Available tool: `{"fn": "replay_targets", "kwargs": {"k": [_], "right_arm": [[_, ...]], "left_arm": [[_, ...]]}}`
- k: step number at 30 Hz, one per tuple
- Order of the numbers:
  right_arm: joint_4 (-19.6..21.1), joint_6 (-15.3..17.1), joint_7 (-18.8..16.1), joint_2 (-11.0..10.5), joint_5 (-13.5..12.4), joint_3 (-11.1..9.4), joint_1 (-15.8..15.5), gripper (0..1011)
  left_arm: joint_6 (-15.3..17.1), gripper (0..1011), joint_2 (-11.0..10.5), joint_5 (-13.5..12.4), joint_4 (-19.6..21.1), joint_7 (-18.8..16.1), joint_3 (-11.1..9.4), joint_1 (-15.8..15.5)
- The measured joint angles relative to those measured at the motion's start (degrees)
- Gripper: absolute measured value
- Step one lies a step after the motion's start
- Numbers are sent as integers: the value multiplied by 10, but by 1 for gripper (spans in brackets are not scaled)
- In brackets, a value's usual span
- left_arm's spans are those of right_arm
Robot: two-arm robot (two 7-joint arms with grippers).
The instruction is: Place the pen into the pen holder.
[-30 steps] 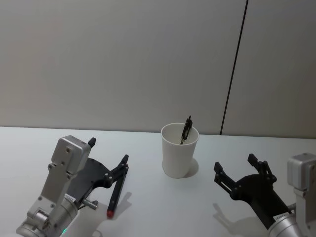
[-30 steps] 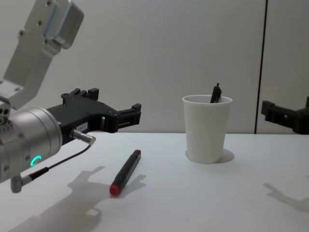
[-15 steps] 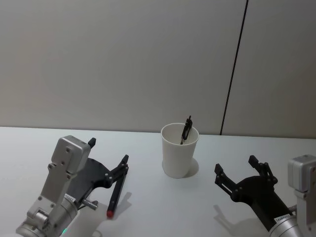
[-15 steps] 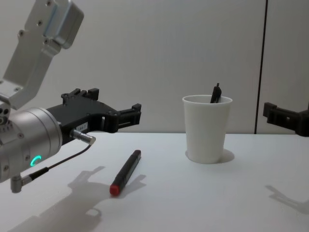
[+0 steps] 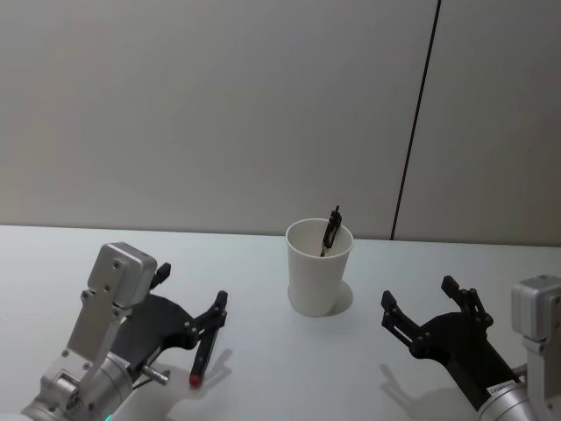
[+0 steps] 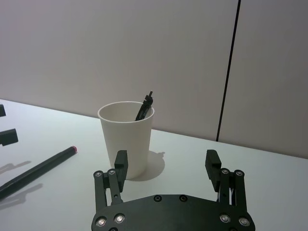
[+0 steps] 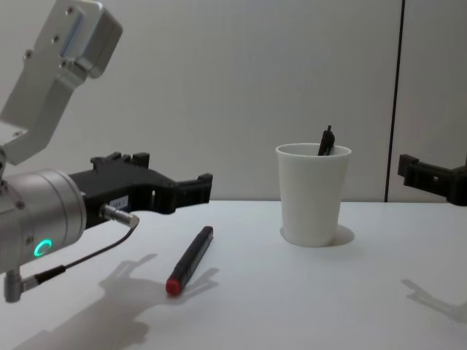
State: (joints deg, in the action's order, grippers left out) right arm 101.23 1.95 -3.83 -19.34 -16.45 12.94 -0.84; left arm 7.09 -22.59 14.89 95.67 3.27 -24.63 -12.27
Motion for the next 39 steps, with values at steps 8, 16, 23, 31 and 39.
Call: {"fn": "replay_targets", "kwargs": {"k": [8, 16, 23, 31, 39], "right_arm": [[0, 0, 0, 0, 0, 0, 0, 1001], [0, 0, 0, 0, 0, 0, 0, 1001], [0, 0, 0, 0, 0, 0, 0, 1001], [0, 0, 0, 0, 0, 0, 0, 1001], [0, 0, 0, 0, 0, 0, 0, 1001]], "left_arm": [[49, 1002, -3, 26, 16, 14, 8, 14], [90, 1002, -1, 44, 22, 27, 11, 18], [122, 1002, 2, 53, 19, 37, 11, 13], [159, 1002, 7, 62, 12, 47, 11, 4], [187, 1002, 12, 69, 2, 53, 13, -6]]}}
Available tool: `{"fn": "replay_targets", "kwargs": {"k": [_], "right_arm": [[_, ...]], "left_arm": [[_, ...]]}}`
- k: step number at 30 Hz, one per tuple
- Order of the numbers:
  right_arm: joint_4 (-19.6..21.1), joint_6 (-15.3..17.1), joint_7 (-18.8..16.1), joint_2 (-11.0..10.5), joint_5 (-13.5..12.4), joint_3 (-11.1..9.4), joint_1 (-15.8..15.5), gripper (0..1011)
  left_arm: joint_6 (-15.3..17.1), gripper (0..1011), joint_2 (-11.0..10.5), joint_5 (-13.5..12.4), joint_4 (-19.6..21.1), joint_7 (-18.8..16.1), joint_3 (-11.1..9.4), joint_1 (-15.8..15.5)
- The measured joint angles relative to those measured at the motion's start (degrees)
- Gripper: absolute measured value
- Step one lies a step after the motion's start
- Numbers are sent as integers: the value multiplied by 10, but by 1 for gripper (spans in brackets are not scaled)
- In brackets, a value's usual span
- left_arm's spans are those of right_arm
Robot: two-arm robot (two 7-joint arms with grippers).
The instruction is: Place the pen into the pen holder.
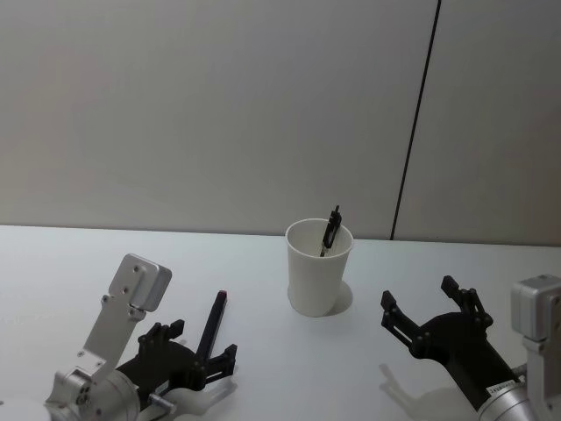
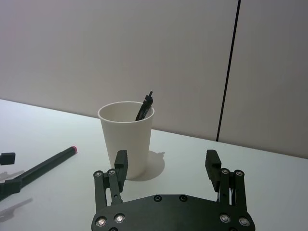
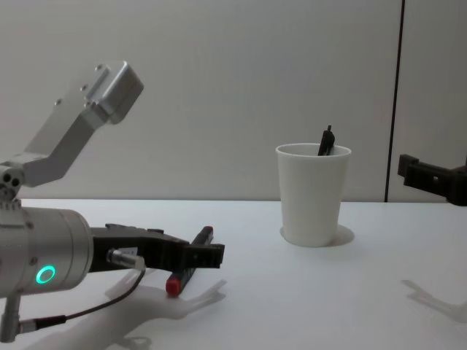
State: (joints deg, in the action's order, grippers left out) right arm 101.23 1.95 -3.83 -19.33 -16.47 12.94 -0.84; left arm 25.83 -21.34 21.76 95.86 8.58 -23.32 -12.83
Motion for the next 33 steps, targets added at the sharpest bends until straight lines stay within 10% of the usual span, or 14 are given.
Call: {"fn": "replay_targets", "kwargs": {"k": [33], "right_arm": [[0, 0, 0, 0, 0, 0, 0, 1001]], "left_arm": [[51, 997, 21, 4, -24, 5, 11, -13]]}}
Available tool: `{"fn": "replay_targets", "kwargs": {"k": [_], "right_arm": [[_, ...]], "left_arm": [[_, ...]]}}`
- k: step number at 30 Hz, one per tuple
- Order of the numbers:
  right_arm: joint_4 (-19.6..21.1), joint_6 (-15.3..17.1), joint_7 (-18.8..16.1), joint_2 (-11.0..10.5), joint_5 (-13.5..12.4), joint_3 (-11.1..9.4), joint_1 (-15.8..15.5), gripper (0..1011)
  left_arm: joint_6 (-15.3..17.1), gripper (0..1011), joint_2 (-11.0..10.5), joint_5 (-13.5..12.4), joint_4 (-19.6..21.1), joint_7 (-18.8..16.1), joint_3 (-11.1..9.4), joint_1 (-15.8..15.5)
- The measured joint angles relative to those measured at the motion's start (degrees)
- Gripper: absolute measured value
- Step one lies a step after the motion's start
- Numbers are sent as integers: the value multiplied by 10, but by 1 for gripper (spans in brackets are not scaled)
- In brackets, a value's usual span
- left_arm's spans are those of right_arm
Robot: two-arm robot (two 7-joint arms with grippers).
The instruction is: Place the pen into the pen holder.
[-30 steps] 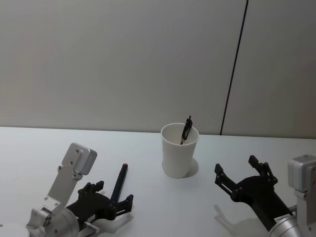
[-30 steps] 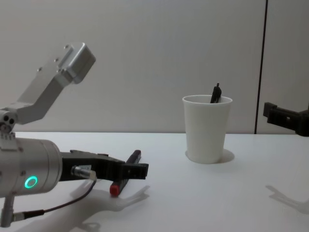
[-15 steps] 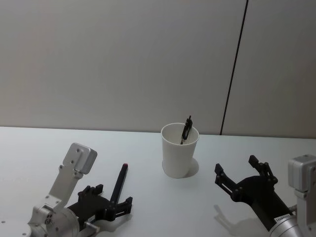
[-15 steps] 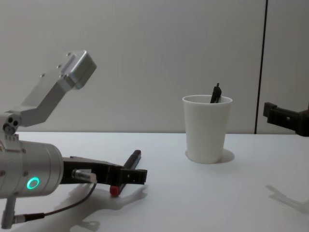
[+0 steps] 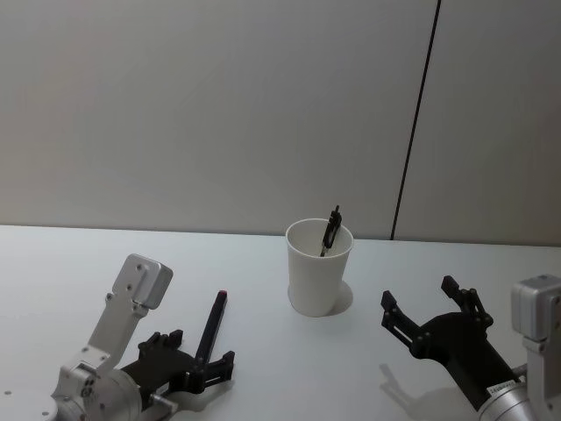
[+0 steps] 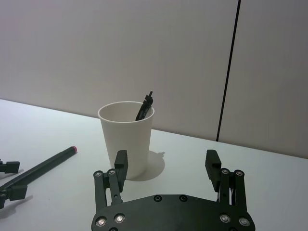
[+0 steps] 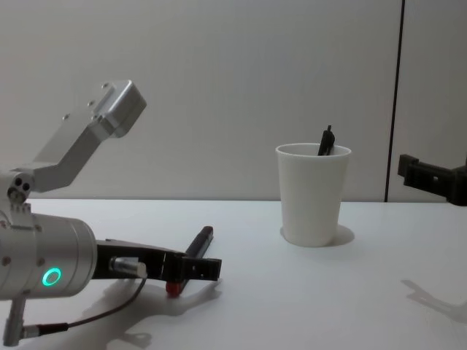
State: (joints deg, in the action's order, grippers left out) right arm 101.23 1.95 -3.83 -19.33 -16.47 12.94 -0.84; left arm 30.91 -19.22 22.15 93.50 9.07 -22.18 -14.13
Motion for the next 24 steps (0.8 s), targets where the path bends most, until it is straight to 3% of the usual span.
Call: {"fn": "replay_targets", "kwargs": {"k": [7, 18, 22, 24], "right_arm": [[0, 0, 0, 0, 0, 0, 0, 1001], [0, 0, 0, 0, 0, 0, 0, 1001], [0, 0, 0, 0, 0, 0, 0, 1001], [0, 0, 0, 0, 0, 0, 0, 1001]], "left_arm": [[2, 858, 1, -1, -1, 0, 1, 0], [4, 526, 2, -2, -1, -1, 1, -1], [4, 349, 2, -2, -1, -1, 1, -1], [4, 318, 3, -2, -1, -1, 1, -1]]}}
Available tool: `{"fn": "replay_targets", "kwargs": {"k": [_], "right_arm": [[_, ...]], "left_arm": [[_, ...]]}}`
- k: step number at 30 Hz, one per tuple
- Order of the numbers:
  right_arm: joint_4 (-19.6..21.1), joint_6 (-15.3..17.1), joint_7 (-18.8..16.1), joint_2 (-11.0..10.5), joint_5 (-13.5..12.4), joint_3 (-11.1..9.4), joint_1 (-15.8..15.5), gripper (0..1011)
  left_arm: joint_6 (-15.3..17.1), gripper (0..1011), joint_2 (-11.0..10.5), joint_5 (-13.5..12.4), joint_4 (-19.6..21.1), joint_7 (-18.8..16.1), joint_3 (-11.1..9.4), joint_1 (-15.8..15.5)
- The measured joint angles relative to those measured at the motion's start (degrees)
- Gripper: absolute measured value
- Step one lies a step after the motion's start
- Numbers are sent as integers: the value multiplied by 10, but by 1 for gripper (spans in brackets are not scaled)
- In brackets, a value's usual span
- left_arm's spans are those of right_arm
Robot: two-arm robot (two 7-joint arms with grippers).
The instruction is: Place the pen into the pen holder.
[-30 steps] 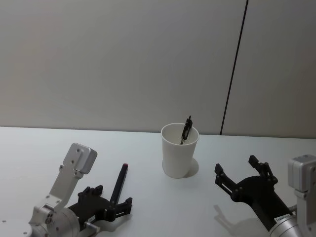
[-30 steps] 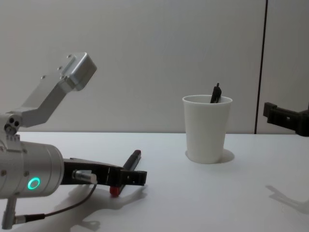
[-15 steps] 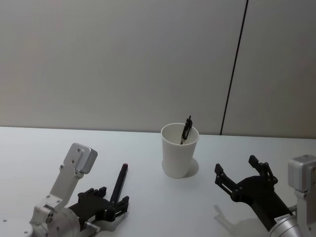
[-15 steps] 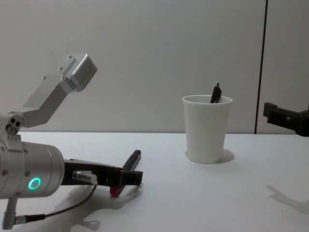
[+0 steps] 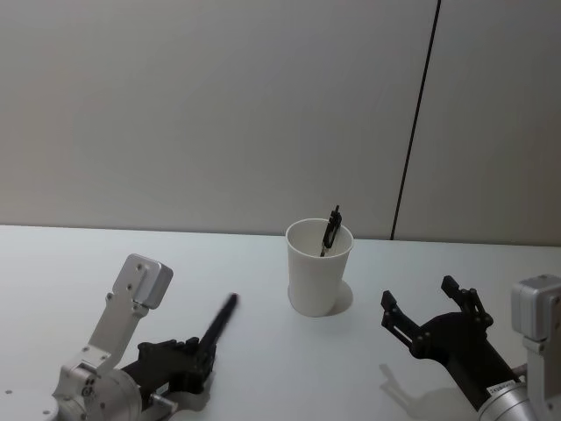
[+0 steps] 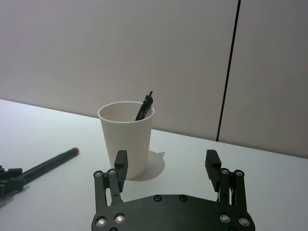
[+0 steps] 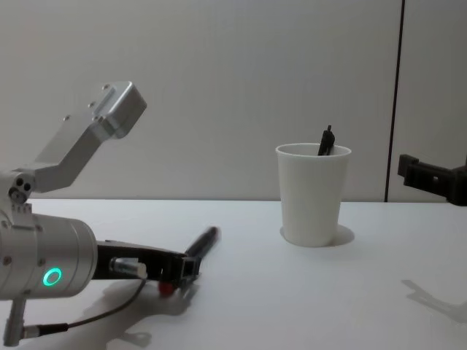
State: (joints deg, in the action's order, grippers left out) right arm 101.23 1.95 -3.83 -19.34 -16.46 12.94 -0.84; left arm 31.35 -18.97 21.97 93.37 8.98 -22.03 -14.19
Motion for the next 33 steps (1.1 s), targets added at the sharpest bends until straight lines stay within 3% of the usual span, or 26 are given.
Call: {"fn": "replay_targets", "kwargs": {"k": [4, 18, 24, 33], "right_arm": [[0, 0, 0, 0, 0, 0, 0, 1001], [0, 0, 0, 0, 0, 0, 0, 1001], [0, 0, 0, 0, 0, 0, 0, 1001], [0, 0, 0, 0, 0, 0, 0, 1001]], "left_arm": [[0, 204, 0, 0, 0, 0, 0, 0], [-1, 202, 1, 0, 0, 0, 1, 1], [-27, 202, 4, 0, 0, 2, 8, 8], [-96, 202, 9, 0, 5, 11, 26, 24]]}}
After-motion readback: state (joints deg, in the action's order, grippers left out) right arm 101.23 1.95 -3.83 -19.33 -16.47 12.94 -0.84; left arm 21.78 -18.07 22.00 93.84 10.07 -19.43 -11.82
